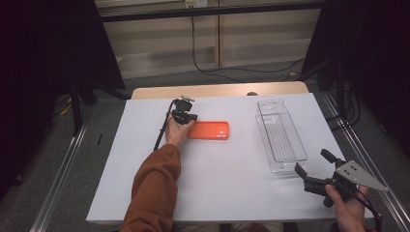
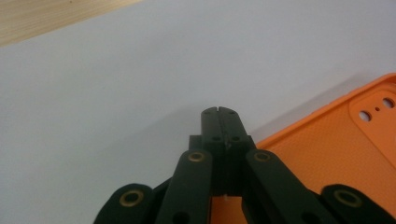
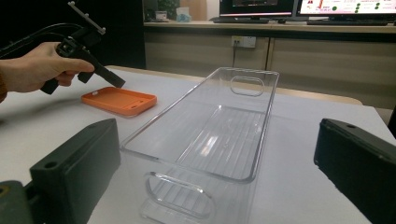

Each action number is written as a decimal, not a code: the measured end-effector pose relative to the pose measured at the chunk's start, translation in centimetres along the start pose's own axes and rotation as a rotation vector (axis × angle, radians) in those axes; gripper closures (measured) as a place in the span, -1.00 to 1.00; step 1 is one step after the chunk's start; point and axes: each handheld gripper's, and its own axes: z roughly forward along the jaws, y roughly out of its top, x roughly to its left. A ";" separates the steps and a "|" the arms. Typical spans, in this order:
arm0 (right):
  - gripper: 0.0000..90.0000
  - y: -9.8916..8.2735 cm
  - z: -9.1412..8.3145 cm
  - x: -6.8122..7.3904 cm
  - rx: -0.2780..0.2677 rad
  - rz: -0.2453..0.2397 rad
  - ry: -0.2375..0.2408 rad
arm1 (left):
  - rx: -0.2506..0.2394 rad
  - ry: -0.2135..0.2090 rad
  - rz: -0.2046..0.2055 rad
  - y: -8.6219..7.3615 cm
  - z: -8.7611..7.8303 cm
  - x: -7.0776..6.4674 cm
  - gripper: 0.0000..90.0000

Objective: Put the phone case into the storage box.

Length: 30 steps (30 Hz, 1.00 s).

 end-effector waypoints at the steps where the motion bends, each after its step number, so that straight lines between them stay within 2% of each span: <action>1: -1.00 0.0 0.0 0.0 0.000 0.000 0.000 | -0.008 -0.001 -0.009 -0.1 0.0 -0.1 1.00; 11: -1.00 0.0 0.0 0.0 0.002 0.001 0.002 | 0.002 0.000 0.005 -0.2 -0.1 -0.3 1.00; 14: -1.00 0.0 0.0 0.0 0.005 -0.001 0.001 | 0.000 -0.010 0.007 -0.3 -0.2 -0.4 1.00; 15: -1.00 0.0 0.0 0.0 0.005 -0.001 0.001 | 0.013 -0.014 0.019 -0.3 -0.3 -0.4 1.00; 18: -1.00 0.0 0.0 0.0 0.005 0.000 0.000 | 0.008 -0.021 0.010 -0.5 -0.4 -0.5 1.00; 19: -1.00 0.0 0.0 0.0 0.006 0.000 0.000 | 0.016 -0.026 0.024 -0.5 -0.5 -0.4 1.00; 20: -1.00 0.0 0.0 0.0 0.005 0.000 0.002 | 0.008 -0.029 0.013 -0.6 -0.5 -0.4 1.00; 28: -1.00 0.0 0.0 0.1 0.006 0.001 0.002 | 0.010 -0.041 0.026 -0.9 -0.9 -0.6 1.00; 29: -1.00 0.0 0.0 0.1 0.005 0.000 0.002 | 0.019 -0.043 0.037 -1.0 -1.0 -0.6 1.00; 30: -1.00 0.0 0.0 0.1 0.005 0.000 0.001 | 0.011 -0.045 0.028 -1.1 -1.0 -0.6 1.00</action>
